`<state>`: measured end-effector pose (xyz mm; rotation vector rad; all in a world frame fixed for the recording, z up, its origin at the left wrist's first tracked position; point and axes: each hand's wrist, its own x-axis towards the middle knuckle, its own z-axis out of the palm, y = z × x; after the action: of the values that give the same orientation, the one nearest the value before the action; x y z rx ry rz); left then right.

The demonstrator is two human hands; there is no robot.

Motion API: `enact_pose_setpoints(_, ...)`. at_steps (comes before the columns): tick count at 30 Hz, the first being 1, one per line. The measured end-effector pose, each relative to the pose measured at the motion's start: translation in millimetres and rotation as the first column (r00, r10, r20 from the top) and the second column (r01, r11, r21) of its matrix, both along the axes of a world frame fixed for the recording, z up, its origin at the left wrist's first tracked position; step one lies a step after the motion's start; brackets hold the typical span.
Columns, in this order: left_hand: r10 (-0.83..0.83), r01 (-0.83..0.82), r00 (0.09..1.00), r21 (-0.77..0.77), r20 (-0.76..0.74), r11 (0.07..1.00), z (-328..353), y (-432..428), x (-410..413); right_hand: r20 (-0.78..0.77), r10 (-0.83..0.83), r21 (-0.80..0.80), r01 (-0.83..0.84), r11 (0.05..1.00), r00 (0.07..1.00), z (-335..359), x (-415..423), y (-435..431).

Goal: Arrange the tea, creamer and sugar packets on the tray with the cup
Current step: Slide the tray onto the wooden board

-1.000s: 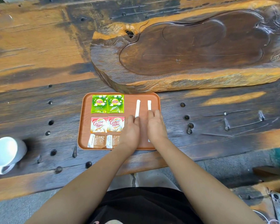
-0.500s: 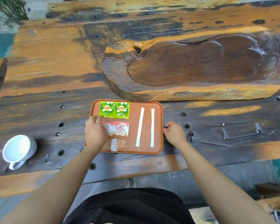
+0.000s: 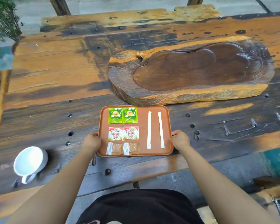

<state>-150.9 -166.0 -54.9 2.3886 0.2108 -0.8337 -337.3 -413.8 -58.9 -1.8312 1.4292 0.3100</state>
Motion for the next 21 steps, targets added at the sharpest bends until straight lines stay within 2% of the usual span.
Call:
enact_pose_setpoints(5, 0.166, -0.208, 0.969, -0.241, -0.183, 0.948, -0.9, 17.8, 7.3, 0.055, -0.181, 0.012, 0.18, 0.984, 0.982, 2.9, -7.0, 18.5)
enact_pose_setpoints(13, 0.128, -0.247, 0.947, -0.416, -0.294, 0.875, 13.1, 36.9, 2.7, 0.195, -0.264, 0.034, 0.262, 0.964, 0.945, 12.5, -30.4, 37.0)
enact_pose_setpoints(21, 0.09, -0.277, 0.925, -0.496, -0.369, 0.823, 21.3, 43.3, -3.9, 0.331, -0.3, 0.058, 0.298, 0.953, 0.895, 35.1, -49.6, 23.9)
